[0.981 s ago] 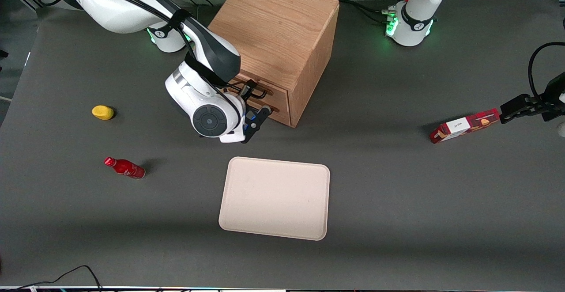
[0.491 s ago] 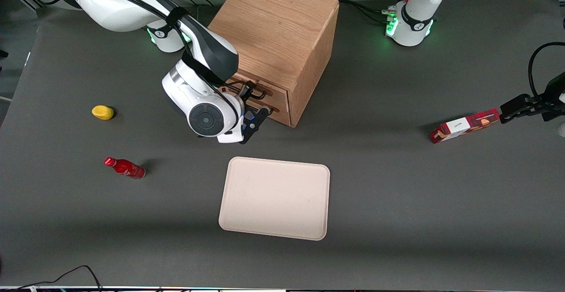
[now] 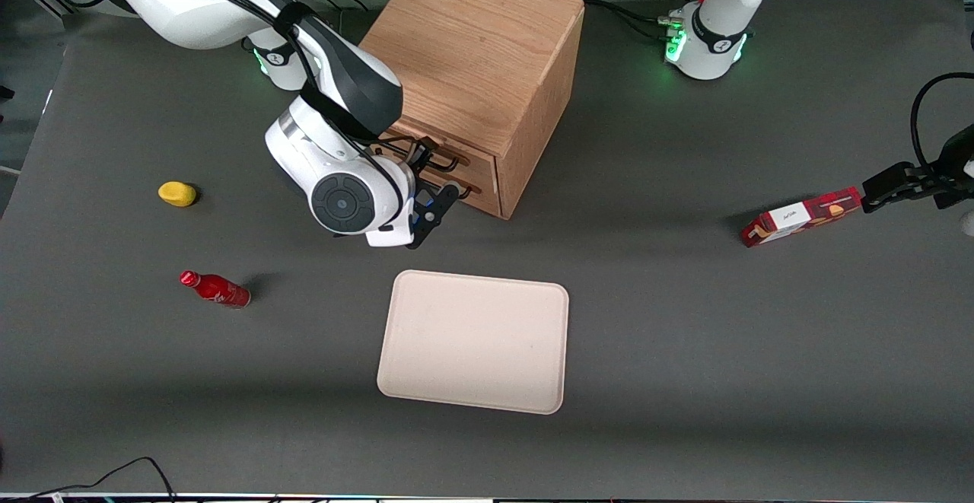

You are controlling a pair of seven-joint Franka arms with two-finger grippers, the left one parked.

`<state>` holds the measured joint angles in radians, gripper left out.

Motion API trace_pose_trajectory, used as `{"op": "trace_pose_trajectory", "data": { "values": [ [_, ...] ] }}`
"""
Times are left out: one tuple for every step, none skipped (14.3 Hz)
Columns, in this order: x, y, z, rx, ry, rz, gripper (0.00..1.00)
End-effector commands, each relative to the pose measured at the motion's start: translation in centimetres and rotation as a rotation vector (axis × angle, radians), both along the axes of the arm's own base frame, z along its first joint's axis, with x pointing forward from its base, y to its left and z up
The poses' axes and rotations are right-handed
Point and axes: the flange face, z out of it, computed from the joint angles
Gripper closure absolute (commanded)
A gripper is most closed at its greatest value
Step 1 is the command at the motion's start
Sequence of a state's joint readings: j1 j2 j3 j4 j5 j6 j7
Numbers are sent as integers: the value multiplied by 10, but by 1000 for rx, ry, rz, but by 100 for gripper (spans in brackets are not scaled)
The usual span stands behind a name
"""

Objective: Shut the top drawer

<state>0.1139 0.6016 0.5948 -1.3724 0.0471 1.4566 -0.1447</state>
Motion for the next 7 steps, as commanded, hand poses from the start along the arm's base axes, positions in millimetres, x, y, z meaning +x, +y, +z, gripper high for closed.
{"op": "trace_pose_trajectory", "data": {
  "values": [
    [0,-4,28,-7,-6,-28,0],
    [3,-6,40,1,-28,-35,0],
    [5,-10,52,1,-46,-41,0],
    [12,-23,62,-7,-58,-56,0],
    [19,-37,75,-16,-80,-82,0],
    [25,-52,89,-28,-112,-111,0],
    [29,-66,103,-40,-142,-139,0]
  ]
}}
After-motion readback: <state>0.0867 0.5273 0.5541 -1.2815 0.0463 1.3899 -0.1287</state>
